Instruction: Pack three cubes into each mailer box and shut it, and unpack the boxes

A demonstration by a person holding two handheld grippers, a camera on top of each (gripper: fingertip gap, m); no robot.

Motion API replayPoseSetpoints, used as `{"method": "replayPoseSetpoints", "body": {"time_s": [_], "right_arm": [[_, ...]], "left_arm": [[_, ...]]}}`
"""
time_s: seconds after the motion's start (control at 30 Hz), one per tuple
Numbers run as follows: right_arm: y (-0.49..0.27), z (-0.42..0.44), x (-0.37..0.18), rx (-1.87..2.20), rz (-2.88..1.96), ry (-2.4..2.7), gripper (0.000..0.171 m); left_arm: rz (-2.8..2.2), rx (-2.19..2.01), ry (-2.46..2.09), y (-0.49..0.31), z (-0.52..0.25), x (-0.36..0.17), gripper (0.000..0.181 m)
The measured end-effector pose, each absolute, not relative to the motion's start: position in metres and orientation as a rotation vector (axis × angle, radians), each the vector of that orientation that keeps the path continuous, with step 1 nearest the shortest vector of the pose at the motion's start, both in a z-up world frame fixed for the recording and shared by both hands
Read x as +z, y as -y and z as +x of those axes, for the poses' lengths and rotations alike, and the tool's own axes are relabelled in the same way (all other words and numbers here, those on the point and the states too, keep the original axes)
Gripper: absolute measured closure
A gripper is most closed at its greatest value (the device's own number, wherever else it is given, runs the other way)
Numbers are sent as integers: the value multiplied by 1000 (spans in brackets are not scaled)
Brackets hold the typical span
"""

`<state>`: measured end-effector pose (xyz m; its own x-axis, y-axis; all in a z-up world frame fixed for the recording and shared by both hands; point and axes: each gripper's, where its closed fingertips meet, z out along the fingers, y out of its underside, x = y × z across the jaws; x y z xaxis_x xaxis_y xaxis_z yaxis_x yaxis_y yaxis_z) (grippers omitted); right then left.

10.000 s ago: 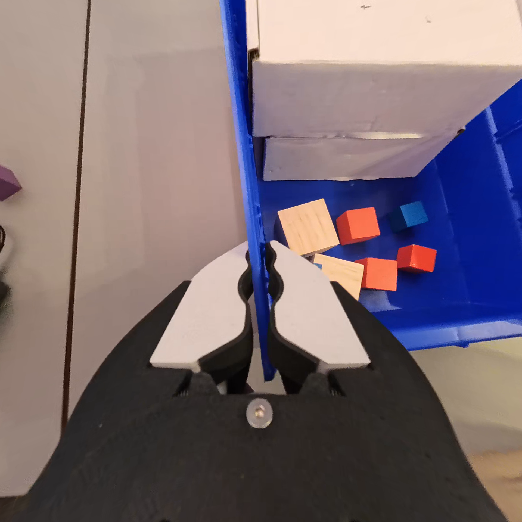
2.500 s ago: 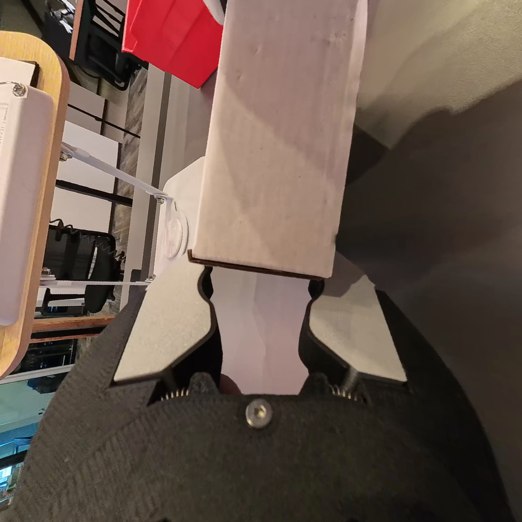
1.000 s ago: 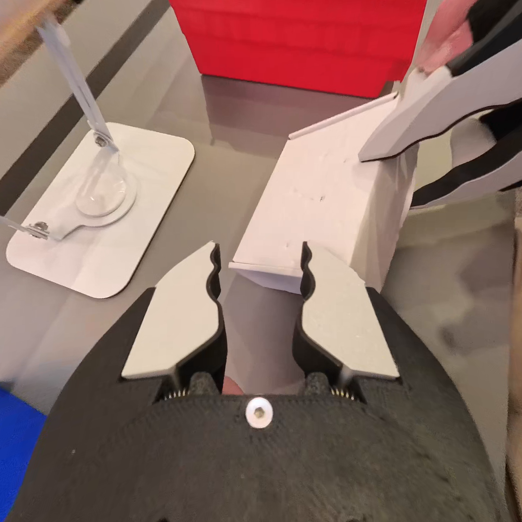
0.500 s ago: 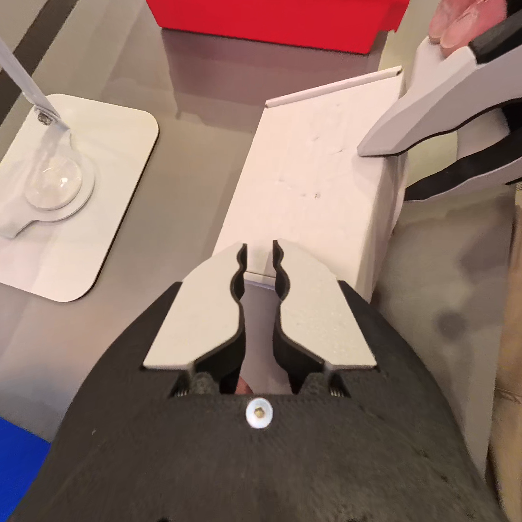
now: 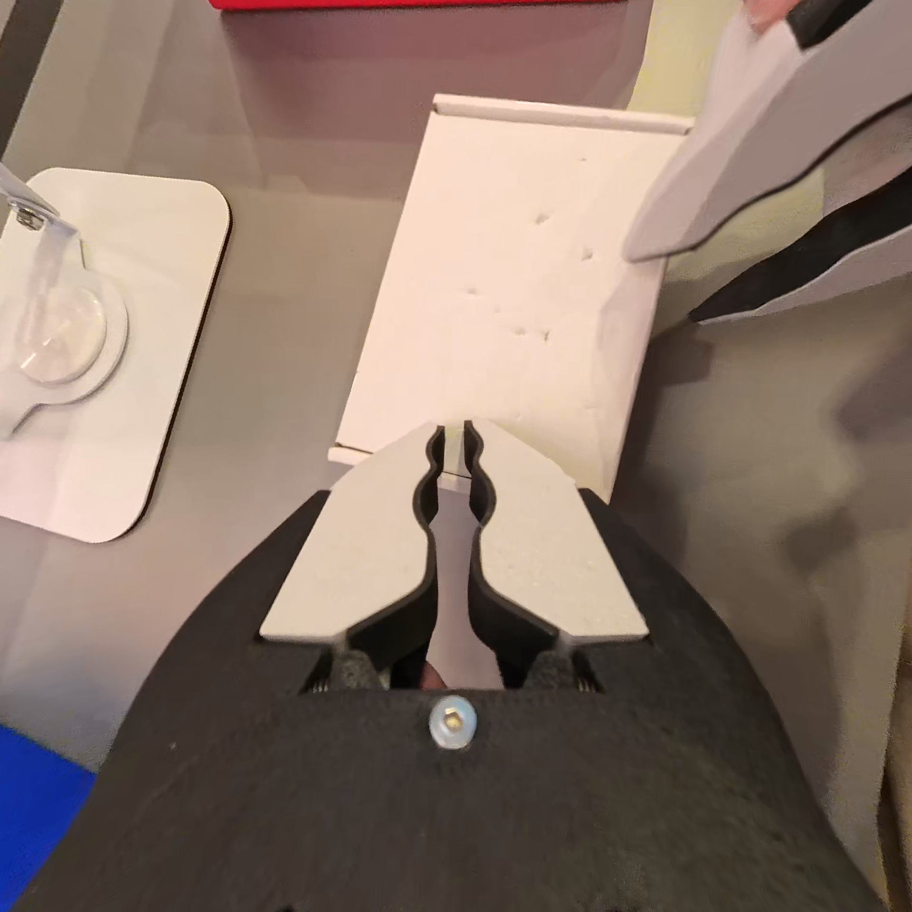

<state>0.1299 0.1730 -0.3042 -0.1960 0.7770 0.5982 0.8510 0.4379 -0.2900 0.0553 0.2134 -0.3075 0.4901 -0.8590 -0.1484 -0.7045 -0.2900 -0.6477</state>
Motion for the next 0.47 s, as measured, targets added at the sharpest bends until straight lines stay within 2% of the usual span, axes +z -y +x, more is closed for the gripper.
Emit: {"method": "replayPoseSetpoints", "body": {"time_s": [0.03, 0.17, 0.33, 0.47], "right_arm": [[-175, 132, -306, -149, -1374, 1996, 132], [-174, 133, -315, -145, -1382, 2000, 115], [-176, 137, -311, -102, -1432, 1960, 112], [-177, 140, -317, -84, -1457, 1972, 108]], "left_arm": [[-2074, -319, -1274, -213, 55, -307, 174], [-2090, -307, -1254, -218, 51, -305, 159], [-2105, -312, -1207, -224, 41, -303, 134], [-2114, -403, -1170, -224, 46, -305, 134]]}}
